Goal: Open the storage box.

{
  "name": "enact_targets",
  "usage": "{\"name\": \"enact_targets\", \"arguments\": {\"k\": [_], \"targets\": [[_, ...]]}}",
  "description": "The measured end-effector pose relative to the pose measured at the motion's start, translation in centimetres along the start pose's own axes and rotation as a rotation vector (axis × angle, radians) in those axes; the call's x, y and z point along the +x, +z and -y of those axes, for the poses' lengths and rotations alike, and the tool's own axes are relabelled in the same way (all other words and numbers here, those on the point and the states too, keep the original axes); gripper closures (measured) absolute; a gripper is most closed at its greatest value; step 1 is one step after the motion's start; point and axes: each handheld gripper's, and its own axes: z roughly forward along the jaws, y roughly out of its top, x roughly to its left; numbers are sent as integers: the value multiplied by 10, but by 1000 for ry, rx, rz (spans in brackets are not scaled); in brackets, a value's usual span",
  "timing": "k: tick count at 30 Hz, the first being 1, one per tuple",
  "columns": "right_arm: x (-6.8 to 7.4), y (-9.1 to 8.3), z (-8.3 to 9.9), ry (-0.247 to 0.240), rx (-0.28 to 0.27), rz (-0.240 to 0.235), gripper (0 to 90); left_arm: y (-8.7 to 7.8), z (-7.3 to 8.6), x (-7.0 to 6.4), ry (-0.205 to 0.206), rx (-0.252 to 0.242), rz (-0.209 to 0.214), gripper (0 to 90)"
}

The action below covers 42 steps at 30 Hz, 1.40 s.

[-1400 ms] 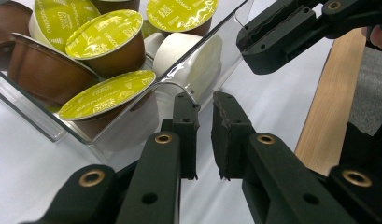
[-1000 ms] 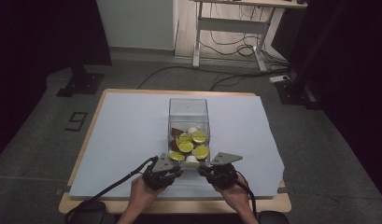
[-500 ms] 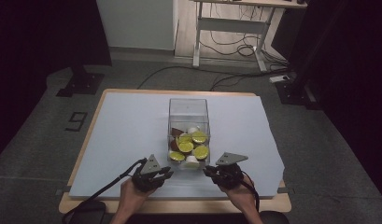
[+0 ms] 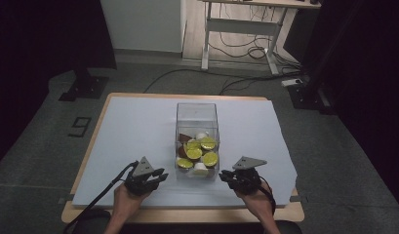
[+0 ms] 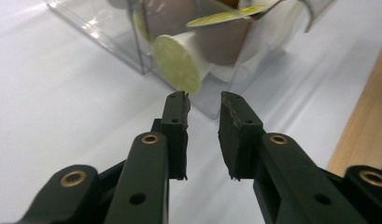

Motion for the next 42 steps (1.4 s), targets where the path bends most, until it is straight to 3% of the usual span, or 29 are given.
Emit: {"name": "enact_targets", "arguments": {"k": [6,14,17,19,22,27,42], "targets": [[-15,-3,-1,19,-20,-16,766,2,6,11,-19,6,-19,680],[-29,-2,-1,16,-6,8,710,8,9,18,-9,19,-41,617],[-35,-3,1,-23,35,68,671,11,11,22,-14,25,-50,591],[-40,-5,4,-8,35,80,656,13,12,24,-18,29,-57,568],[-48,-7,11,22,42,94,588,18,15,27,-26,39,-66,498],[-52,-5,15,30,58,107,519,22,17,29,-24,51,-80,425],[-63,11,37,61,98,146,249,26,20,35,-41,90,-67,146]]}}
